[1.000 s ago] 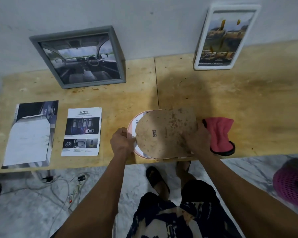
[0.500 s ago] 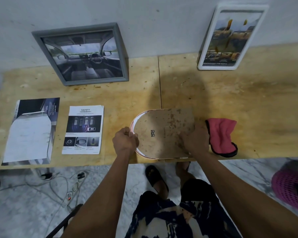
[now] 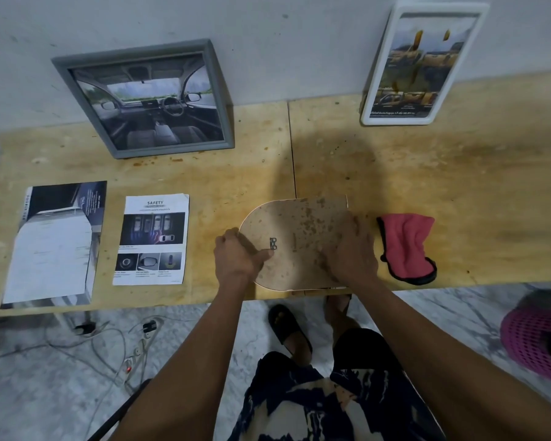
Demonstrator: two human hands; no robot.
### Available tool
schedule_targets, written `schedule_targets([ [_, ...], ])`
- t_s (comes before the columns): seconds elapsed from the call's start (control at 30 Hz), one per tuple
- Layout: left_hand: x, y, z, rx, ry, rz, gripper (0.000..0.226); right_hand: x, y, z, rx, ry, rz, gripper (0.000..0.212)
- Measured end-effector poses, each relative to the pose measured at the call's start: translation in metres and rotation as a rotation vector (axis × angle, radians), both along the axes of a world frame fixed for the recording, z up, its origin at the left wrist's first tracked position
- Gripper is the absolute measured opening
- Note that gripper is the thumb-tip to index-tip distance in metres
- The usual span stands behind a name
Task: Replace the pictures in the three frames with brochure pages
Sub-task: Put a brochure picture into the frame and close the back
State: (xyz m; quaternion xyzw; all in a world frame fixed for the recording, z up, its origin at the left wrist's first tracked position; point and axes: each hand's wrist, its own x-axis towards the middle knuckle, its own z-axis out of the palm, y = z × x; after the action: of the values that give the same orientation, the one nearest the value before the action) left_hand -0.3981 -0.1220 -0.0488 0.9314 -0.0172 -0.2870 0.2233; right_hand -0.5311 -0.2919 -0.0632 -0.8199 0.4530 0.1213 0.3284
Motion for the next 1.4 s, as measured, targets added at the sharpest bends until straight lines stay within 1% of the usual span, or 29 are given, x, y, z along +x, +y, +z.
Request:
schedule_targets([
  [0.03, -0.001, -0.001, 0.000, 0.029, 0.004, -0.042, 0.092, -0.001, -0.001, 0.000, -0.019, 0.002, 0.075, 0.081],
  [0.07, -0.002, -0.003, 0.000, 0.047, 0.002, -0.074, 0.098, -0.001, -0.002, -0.001, -0.038, 0.013, 0.150, 0.078],
  [0.1, -0.003, -0.004, 0.000, 0.062, -0.003, -0.098, 0.101, -0.002, -0.003, -0.002, -0.051, 0.028, 0.208, 0.077],
  [0.17, -0.003, -0.005, 0.000, 0.076, -0.002, -0.108, 0.100, -0.003, -0.004, 0.000, -0.071, 0.072, 0.292, 0.075],
  [0.23, -0.002, -0.006, 0.000, 0.081, 0.001, -0.095, 0.100, -0.003, -0.003, 0.008, -0.147, 0.130, 0.429, 0.069],
  [0.3, -0.002, -0.008, 0.000, 0.089, 0.004, -0.097, 0.100, -0.004, -0.001, 0.018, -0.179, 0.128, 0.440, 0.069],
  [0.4, -0.004, -0.014, 0.004, 0.132, 0.008, -0.103, 0.100, -0.001, -0.003, 0.018, -0.249, 0.118, 0.521, 0.069],
  [0.43, -0.005, -0.015, 0.005, 0.146, 0.008, -0.104, 0.100, 0.001, -0.006, 0.013, -0.229, 0.107, 0.492, 0.073],
  [0.5, -0.005, -0.016, 0.005, 0.160, 0.010, -0.102, 0.100, 0.009, -0.014, 0.006, -0.145, 0.101, 0.439, 0.090],
  [0.57, -0.005, -0.016, 0.005, 0.166, 0.009, -0.104, 0.101, 0.016, -0.023, -0.003, -0.117, 0.134, 0.495, 0.105],
  [0.6, -0.004, -0.017, 0.004, 0.170, 0.007, -0.105, 0.101, 0.018, -0.026, -0.007, -0.123, 0.159, 0.534, 0.108],
  [0.73, -0.005, -0.020, 0.007, 0.179, 0.010, -0.109, 0.101, 0.018, -0.027, -0.007, -0.233, 0.192, 0.620, 0.108],
  [0.83, -0.005, -0.020, 0.010, 0.175, 0.020, -0.102, 0.101, 0.022, -0.028, 0.002, -0.312, 0.194, 0.651, 0.104],
  [0.93, -0.006, -0.020, 0.011, 0.164, 0.027, -0.099, 0.100, 0.025, -0.030, 0.007, -0.317, 0.197, 0.671, 0.104],
  [1.0, -0.007, -0.019, 0.011, 0.164, 0.028, -0.093, 0.099, 0.023, -0.031, 0.004, -0.350, 0.194, 0.706, 0.113],
  [1.07, -0.007, -0.018, 0.009, 0.159, 0.027, -0.101, 0.098, 0.022, -0.031, 0.000, -0.323, 0.196, 0.702, 0.122],
  [1.13, -0.007, -0.017, 0.008, 0.157, 0.028, -0.095, 0.097, 0.021, -0.031, -0.007, -0.304, 0.202, 0.711, 0.124],
  [1.2, -0.007, -0.016, 0.008, 0.152, 0.028, -0.084, 0.097, 0.020, -0.029, -0.014, -0.342, 0.203, 0.742, 0.124],
  [1.27, -0.007, -0.017, 0.009, 0.147, 0.030, -0.071, 0.097, 0.018, -0.027, -0.019, -0.335, 0.193, 0.745, 0.124],
  [1.4, -0.006, -0.017, 0.009, 0.132, 0.052, -0.064, 0.106, 0.020, -0.027, -0.015, -0.303, 0.185, 0.744, 0.127],
])
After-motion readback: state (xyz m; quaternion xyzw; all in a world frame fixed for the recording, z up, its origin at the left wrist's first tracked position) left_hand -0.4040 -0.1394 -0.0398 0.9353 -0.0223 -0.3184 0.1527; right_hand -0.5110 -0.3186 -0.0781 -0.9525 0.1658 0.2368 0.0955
